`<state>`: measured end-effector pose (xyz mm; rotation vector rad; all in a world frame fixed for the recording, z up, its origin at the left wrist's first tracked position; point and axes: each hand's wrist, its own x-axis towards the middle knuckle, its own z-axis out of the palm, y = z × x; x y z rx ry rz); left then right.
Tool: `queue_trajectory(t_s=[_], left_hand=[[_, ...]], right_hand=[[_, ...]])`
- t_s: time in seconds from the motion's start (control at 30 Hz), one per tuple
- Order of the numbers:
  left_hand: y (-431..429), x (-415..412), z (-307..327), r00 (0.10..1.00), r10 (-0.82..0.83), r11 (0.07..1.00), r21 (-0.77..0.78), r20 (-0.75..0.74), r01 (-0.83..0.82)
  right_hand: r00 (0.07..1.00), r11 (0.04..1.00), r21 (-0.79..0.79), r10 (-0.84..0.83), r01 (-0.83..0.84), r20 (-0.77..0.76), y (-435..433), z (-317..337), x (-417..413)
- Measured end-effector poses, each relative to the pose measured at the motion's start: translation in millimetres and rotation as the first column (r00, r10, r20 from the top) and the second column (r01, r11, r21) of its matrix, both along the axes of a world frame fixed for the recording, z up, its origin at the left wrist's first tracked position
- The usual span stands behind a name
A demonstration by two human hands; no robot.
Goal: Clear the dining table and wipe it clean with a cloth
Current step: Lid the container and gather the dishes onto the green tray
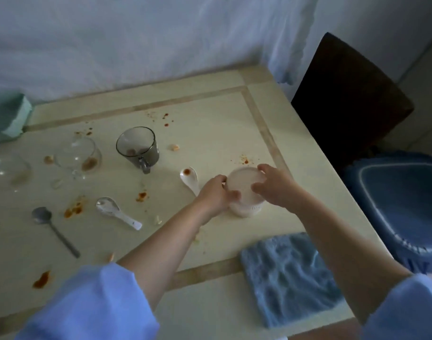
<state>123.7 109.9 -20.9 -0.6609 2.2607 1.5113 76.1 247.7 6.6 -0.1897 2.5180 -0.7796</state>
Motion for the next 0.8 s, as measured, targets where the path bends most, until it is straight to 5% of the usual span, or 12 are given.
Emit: queue_trajectory(t_s=[0.2,0.43,0.8], left_hand=[[-15,3,8,0.999,0.052,0.986,0.157,-0.007,-0.051],[-71,24,87,0.974,0.171,0.978,0.144,-0.147,-0.15],[-271,76,183,0.812,0.461,0.883,0.094,-0.359,-0.46]], right_hand=[[0.999,0.998,0.057,-0.017,0.02,-0.047,-18,6,5],[0.973,0.994,-0.044,0.092,-0.104,-0.212,-71,83,9],[0.866,0.905,-0.19,0.276,-0.38,-0.418,-297,166,28]])
